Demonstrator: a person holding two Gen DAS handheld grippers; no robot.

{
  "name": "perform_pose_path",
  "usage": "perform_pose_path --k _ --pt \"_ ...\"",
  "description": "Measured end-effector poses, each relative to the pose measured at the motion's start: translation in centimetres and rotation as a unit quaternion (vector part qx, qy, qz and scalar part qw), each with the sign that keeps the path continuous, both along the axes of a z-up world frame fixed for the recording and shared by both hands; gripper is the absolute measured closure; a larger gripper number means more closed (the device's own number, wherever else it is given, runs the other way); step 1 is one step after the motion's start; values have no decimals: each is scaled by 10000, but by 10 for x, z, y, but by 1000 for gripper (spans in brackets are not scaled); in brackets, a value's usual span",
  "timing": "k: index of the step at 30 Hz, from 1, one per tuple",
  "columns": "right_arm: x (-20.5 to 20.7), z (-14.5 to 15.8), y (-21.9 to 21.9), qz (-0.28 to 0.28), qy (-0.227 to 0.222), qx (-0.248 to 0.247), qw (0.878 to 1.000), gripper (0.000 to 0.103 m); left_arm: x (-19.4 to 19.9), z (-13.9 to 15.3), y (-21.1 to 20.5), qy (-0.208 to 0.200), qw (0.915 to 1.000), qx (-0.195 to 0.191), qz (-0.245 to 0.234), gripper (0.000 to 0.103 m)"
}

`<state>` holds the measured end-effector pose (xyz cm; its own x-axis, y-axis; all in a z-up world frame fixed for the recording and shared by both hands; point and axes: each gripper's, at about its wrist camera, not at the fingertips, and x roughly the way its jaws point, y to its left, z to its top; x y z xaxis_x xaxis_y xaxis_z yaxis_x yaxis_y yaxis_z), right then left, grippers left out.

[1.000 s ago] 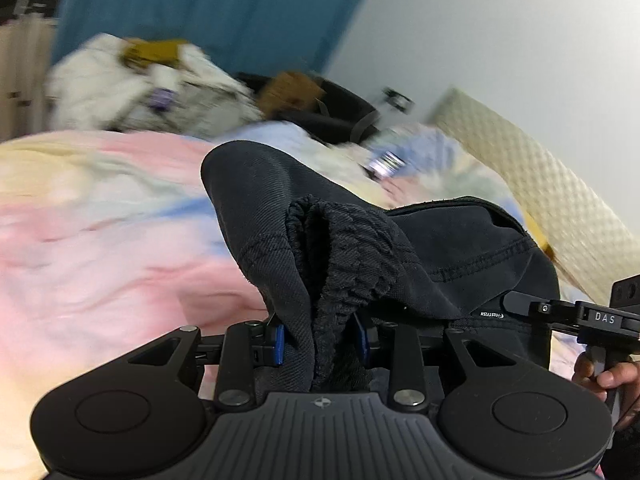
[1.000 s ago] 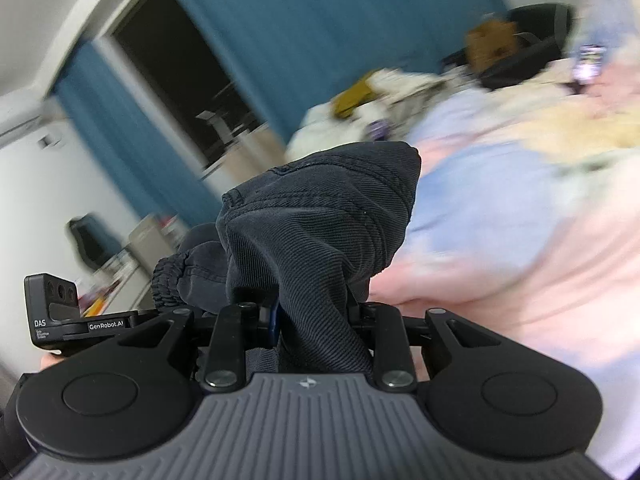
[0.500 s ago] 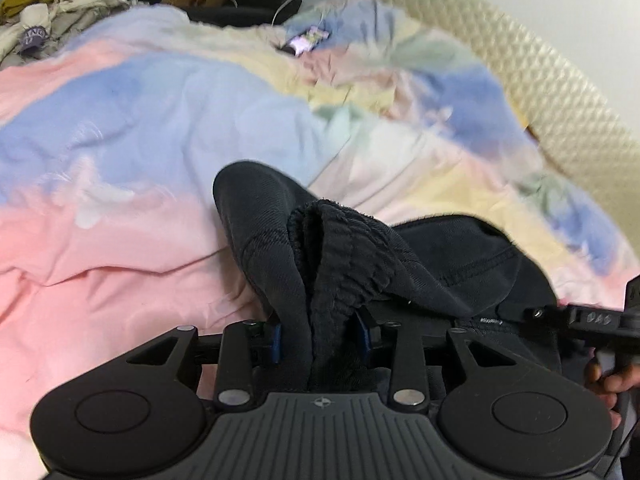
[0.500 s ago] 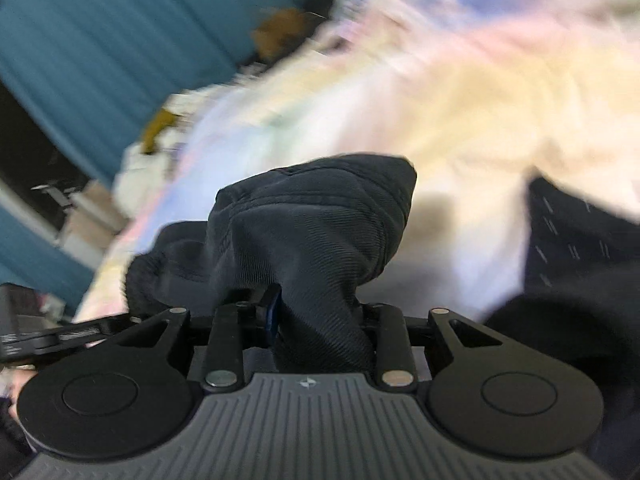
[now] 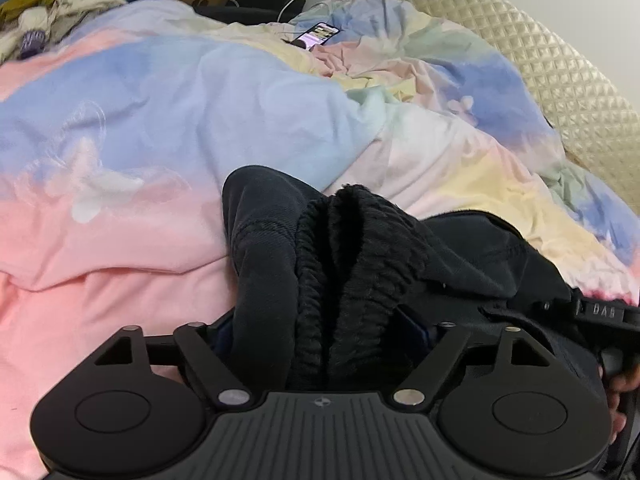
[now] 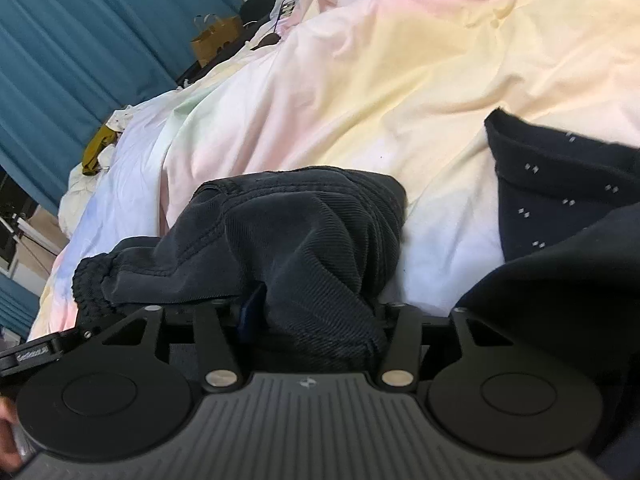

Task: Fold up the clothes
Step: 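Open both tools and release the folded trousers on the duvet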

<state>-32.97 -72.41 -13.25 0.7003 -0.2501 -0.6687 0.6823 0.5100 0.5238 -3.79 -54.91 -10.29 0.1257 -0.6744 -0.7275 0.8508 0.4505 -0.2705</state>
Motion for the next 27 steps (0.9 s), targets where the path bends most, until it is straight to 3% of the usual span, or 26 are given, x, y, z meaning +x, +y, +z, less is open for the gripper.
perform_pose_path --k 5,7,9,13,18,27 --pt "-7 32 25 -183 150 -338 9992 29 -23 43 50 -355 9992 -176 -19 6" --pt "-10 44 37 -316 186 -506 9980 16 -35 64 66 -627 9975 -318 46 0" --pt "-16 65 53 -402 107 -828 9957 2 -48 85 80 -919 9948 -419 83 0" --pt "-29 110 86 -554 -77 -1475 9875 0 -68 123 106 -1237 9903 -586 232 0" --pt "-43 153 131 -549 -346 -1724 9829 0 -101 170 144 -1516 9844 -780 438 0" --pt "-65 186 214 -473 -349 -1935 9793 0 -161 213 217 -2159 9709 -816 637 0"
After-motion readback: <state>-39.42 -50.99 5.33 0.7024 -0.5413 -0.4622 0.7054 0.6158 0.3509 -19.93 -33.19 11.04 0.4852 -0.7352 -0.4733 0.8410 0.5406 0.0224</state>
